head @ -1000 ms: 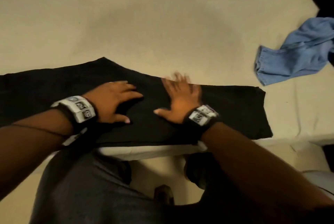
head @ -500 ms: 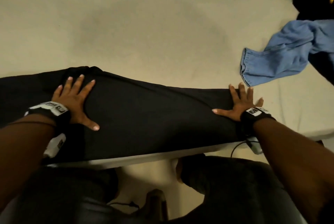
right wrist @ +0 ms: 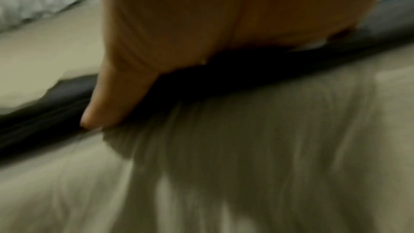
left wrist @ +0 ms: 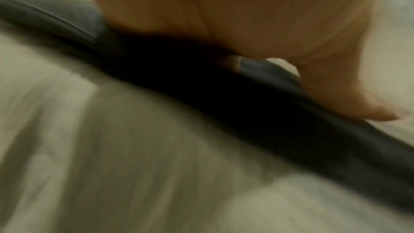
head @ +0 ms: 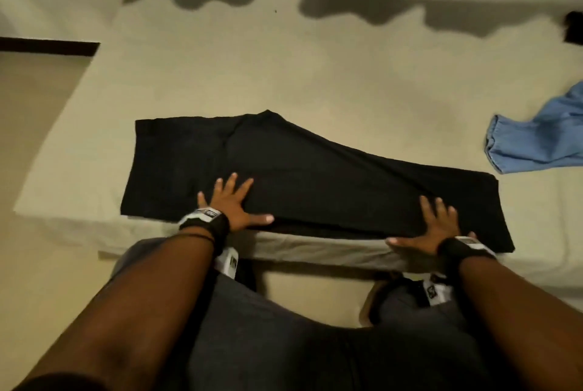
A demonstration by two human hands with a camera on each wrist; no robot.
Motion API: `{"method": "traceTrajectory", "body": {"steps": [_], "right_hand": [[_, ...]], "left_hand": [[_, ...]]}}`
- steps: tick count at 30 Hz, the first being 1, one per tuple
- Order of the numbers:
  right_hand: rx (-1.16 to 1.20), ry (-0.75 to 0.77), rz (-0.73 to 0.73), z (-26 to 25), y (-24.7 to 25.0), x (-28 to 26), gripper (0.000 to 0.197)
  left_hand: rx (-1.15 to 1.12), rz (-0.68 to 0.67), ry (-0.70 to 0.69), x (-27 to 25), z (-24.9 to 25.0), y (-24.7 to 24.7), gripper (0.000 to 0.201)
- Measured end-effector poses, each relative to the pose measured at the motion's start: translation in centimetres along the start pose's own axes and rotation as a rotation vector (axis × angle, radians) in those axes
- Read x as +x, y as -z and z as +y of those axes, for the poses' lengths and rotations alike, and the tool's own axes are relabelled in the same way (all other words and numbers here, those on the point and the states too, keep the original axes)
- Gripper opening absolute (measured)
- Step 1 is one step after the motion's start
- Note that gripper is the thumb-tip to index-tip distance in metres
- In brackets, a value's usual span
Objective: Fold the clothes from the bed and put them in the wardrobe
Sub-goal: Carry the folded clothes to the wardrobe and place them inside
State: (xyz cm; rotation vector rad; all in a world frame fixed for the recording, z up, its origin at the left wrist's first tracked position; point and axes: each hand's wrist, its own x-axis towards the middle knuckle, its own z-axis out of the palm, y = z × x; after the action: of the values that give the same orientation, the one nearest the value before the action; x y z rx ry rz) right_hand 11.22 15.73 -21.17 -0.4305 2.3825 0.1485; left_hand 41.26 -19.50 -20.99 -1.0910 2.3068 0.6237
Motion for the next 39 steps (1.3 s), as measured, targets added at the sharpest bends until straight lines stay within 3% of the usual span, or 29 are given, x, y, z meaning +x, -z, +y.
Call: {"method": "traceTrajectory", "body": {"steps": [2, 5, 7, 9, 11, 12, 15, 17, 19, 21, 23, 26, 29, 31, 33, 35, 39], "right_hand": [[0.269, -0.087, -0.004, 1.2, 1.3, -0.2, 0.16], [0.686, -0.009, 0.22, -0.7, 2.2, -1.8, 0.16], [0.717, 0.111, 0.371, -2.6, 2.4, -3.4, 0.134], [0.643, 0.223, 0.428, -3.9, 2.4, -4.3, 0.106], [0.643, 0.274, 0.408, -4.6, 2.2, -4.5, 0.094], [0.668, 0.273, 0.402, -5.0, 2.2, -4.7, 0.091], [0.74, 0.236, 0.409, -6.1, 2.3, -5.2, 0.084], [0.745, 0.244, 0.399, -7.0, 2.2, -5.5, 0.081], [0.735, 0.268, 0.369, -7.8, 1.7, -5.3, 0.077], [0.716, 0.311, 0.311, -8.7, 1.1, -5.2, 0.071], [0.749, 0.37, 0.225, -9.7, 0.5, -5.4, 0.061], [0.864, 0.4, 0.11, -11.8, 0.3, -6.1, 0.048], [1.241, 0.287, -0.214, -12.9, 0.6, -6.0, 0.073], [1.401, 0.254, -0.331, -12.5, 0.5, -5.4, 0.079], [1.378, 0.212, -0.242, -11.8, 0.0, -4.9, 0.05], [1.138, 0.196, -0.1, -10.9, -0.9, -3.4, 0.025], [0.837, 0.252, 0.078, -10.0, -0.3, -2.0, 0.031]], "left_hand": [[-0.364, 0.152, 0.188, 0.0, -3.3, 2.0, 0.108], [-0.772, 0.566, 0.53, -0.4, -7.3, 3.2, 0.104], [-1.045, 0.64, 0.786, -0.9, -9.3, 3.6, 0.105], [-1.365, 0.613, 0.932, -0.3, -11.7, 3.5, 0.116], [-1.57, 0.601, 0.887, 0.8, -14.3, 3.4, 0.109], [-1.641, 0.598, 0.805, 1.1, -15.1, 3.4, 0.097], [-1.928, 0.539, 0.612, 2.3, -16.7, 3.5, 0.038], [-2.055, 0.554, 0.546, 0.9, -14.7, 4.9, 0.027], [-1.976, 0.748, 0.397, -0.3, -11.6, 6.2, 0.034], [-1.805, 0.812, 0.031, -2.3, -6.9, 7.2, 0.035], [-1.538, 0.679, -0.228, -4.0, -1.8, 7.1, 0.03], [-1.179, 0.424, -0.473, -5.6, 4.8, 5.4, 0.024], [-0.833, 0.076, -0.717, -5.7, 9.9, 2.6, 0.034], [-0.559, -0.1, -0.764, -5.1, 11.7, 0.9, 0.042], [-0.445, -0.141, -0.732, -4.5, 12.3, 0.2, 0.041], [-0.395, -0.081, -0.679, -4.0, 12.0, 0.5, 0.039], [-0.419, 0.222, -0.532, -3.0, 10.6, 1.6, 0.037]]}}
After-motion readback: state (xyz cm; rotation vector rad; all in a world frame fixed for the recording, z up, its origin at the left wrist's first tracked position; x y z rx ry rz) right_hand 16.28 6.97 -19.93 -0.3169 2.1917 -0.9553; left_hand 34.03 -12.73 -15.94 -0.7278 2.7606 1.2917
